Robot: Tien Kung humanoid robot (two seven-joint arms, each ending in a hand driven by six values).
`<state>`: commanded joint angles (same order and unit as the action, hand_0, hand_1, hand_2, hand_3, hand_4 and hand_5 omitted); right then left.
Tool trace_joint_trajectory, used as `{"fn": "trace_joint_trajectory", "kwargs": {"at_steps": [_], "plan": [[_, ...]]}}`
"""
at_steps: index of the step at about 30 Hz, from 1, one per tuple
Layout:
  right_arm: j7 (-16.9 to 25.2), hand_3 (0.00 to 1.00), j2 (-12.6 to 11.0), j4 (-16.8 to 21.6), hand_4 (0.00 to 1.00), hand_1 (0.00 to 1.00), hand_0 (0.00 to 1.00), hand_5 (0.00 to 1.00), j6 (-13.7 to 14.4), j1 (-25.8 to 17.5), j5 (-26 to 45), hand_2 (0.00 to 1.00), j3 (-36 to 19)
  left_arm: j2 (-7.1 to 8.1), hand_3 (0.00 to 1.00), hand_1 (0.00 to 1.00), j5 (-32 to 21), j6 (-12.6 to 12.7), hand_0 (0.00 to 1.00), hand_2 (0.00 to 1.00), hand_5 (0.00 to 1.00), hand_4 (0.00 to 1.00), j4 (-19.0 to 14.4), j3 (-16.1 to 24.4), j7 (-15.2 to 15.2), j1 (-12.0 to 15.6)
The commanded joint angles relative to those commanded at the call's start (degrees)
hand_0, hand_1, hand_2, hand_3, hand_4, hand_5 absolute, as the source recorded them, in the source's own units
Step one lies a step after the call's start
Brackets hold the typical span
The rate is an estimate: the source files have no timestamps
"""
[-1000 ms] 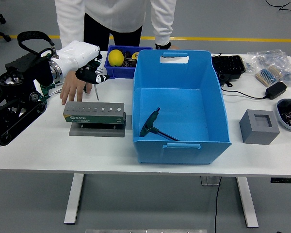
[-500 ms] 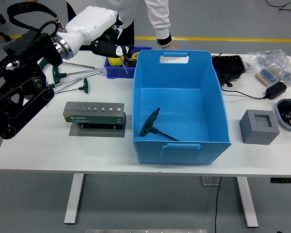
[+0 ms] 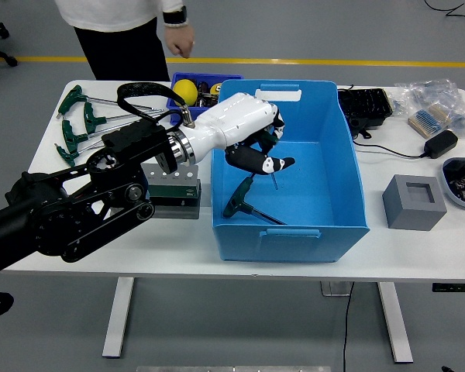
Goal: Lift tool from toolbox,place it in box,lift tool from toolbox,place it in box
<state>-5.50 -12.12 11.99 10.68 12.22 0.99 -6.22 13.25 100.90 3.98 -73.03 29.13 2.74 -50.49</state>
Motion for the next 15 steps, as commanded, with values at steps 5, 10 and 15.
{"fn": "trace_joint_trajectory", "kwargs": {"at_steps": [5,10,15], "plan": [[0.0,0.6,-0.1,0.0,0.834,0.692,0.709,0.722,0.0,0.0,-0.1,0.734,-0.1,-0.57,0.705,0.487,-2.4,1.1,0.427,0.586,0.567,0.922,0.8,-0.2,1.8,0.3],[-0.2,0.6,-0.1,0.0,0.834,0.691,0.708,0.722,0.0,0.0,-0.6,0.735,-0.4,-0.37,0.813,0.584,-3.2,1.5,0.482,0.716,0.582,0.931,1.4,0.9,2.4,0.8],[-0.2,0.6,0.0,0.0,0.833,0.691,0.707,0.723,0.0,-0.2,-0.8,0.735,-0.5,-0.16,0.838,0.608,-3.3,1.8,0.493,0.784,0.598,0.934,1.9,2.3,2.4,1.5]]}}
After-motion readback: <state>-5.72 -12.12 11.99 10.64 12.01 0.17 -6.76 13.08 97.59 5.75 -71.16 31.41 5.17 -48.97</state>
